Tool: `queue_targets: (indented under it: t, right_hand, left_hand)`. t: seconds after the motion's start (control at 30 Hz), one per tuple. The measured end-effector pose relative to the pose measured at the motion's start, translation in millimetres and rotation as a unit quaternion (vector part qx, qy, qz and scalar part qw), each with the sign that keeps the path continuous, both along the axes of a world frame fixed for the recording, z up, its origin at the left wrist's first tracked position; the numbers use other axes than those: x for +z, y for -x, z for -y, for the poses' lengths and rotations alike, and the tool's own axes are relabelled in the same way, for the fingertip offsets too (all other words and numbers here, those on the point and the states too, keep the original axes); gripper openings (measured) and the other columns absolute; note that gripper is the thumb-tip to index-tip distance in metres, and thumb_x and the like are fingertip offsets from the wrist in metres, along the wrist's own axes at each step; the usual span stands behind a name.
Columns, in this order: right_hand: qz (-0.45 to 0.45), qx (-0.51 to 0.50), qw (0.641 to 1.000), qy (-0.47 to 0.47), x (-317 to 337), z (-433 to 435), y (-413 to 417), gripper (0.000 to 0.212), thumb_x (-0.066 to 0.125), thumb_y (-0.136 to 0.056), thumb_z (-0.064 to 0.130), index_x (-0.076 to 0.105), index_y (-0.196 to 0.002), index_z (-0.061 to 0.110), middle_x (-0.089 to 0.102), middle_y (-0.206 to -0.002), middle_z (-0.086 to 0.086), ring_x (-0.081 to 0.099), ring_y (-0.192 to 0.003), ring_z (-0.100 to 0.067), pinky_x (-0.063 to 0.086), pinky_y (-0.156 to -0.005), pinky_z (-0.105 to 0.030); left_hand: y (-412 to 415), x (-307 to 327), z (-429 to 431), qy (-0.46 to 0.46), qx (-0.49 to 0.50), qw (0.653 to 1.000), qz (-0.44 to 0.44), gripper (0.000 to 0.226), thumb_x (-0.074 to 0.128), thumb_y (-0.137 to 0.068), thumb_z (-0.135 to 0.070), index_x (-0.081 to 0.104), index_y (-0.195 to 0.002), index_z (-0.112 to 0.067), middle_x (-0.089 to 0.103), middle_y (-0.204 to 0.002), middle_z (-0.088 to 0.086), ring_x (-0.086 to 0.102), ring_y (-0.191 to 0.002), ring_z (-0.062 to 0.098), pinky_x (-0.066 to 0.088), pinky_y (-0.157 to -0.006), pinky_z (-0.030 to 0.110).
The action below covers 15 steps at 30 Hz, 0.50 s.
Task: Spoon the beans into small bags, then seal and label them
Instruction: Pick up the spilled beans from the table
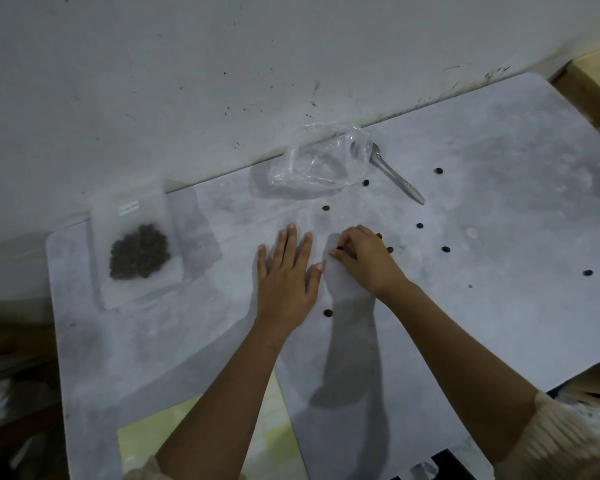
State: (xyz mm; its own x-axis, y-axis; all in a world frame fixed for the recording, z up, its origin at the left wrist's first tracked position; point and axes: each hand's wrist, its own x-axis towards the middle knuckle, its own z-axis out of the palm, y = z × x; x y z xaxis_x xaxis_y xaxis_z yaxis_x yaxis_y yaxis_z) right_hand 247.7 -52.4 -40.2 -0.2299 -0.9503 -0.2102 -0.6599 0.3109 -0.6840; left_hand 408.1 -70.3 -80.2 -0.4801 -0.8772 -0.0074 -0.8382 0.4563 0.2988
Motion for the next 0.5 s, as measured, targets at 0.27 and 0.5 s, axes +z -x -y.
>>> queue_targets:
  t: [0.27, 0.5]
  right_hand:
    - [0.343, -0.252, 0.905, -0.002, 13.1, -44.0, -21.4, 0.017, 0.045, -0.095, 0.01, 0.046, -0.078, 0.011, 0.047, -0.069, -0.002, 0.041, -0.061, -0.013, 0.037, -0.058, -0.022]
    - [0.438, -0.274, 0.856, 0.009, 23.3, -78.2, -37.2, 0.031, 0.037, -0.09, 0.001, 0.062, -0.072, 0.006, 0.043, -0.056, 0.004, 0.034, -0.053, -0.012, 0.029, -0.051, -0.021]
  left_hand:
    - [-27.9, 3.7, -9.6, -0.01, -0.056, 0.998, -0.013, 0.061, 0.012, -0.095, -0.048, 0.02, -0.149, -0.022, 0.008, -0.158, -0.001, -0.001, -0.144, 0.01, -0.009, -0.116, 0.031]
    - [-42.6, 5.2, -19.3, -0.01, -0.077, 0.997, -0.025, 0.062, 0.011, -0.093, -0.048, 0.021, -0.149, -0.022, 0.01, -0.158, -0.002, -0.001, -0.144, 0.007, -0.01, -0.115, 0.028]
